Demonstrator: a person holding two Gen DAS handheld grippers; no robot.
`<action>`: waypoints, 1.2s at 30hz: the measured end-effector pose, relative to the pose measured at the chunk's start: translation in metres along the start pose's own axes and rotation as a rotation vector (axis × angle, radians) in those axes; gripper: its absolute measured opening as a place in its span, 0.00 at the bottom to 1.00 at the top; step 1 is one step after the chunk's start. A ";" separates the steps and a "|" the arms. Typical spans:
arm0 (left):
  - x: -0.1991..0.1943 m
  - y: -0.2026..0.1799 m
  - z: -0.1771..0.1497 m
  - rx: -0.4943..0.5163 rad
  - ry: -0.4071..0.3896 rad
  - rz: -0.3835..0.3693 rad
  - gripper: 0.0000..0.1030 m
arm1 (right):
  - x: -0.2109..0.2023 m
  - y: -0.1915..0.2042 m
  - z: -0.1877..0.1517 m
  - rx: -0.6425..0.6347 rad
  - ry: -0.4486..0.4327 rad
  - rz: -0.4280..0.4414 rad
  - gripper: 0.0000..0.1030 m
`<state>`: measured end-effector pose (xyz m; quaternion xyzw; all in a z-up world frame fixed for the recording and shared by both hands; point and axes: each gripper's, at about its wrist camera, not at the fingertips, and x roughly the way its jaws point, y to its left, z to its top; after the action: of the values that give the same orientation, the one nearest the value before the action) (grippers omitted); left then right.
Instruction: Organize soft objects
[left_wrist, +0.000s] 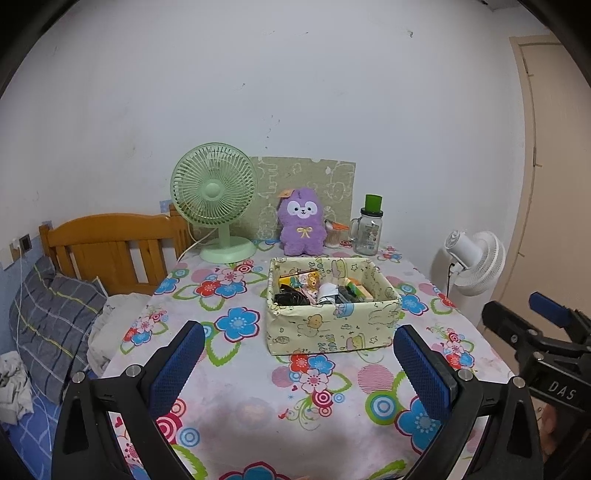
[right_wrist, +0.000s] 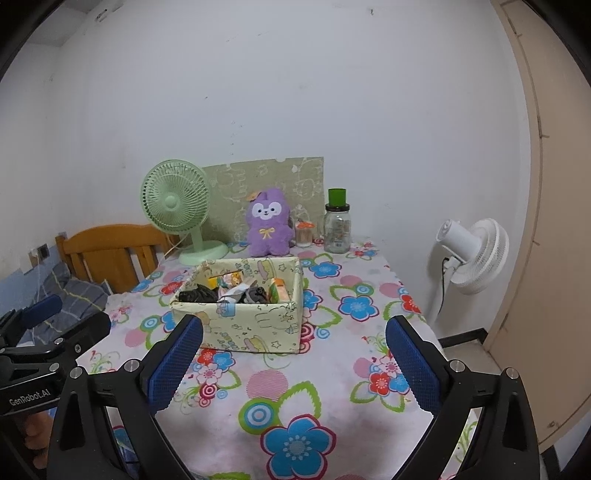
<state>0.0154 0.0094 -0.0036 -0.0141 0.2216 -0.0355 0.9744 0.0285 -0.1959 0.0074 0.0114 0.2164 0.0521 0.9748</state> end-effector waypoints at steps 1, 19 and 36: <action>0.000 -0.001 0.000 0.005 -0.002 0.001 1.00 | 0.001 0.000 0.000 0.003 0.002 0.005 0.98; 0.000 -0.002 0.002 0.016 0.007 0.011 1.00 | 0.001 0.002 0.001 0.003 -0.001 0.015 0.99; 0.000 -0.005 0.003 0.020 0.002 0.001 1.00 | 0.000 0.003 0.002 -0.006 -0.001 0.024 0.99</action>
<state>0.0166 0.0046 -0.0008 -0.0043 0.2221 -0.0372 0.9743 0.0288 -0.1927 0.0093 0.0109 0.2158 0.0644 0.9743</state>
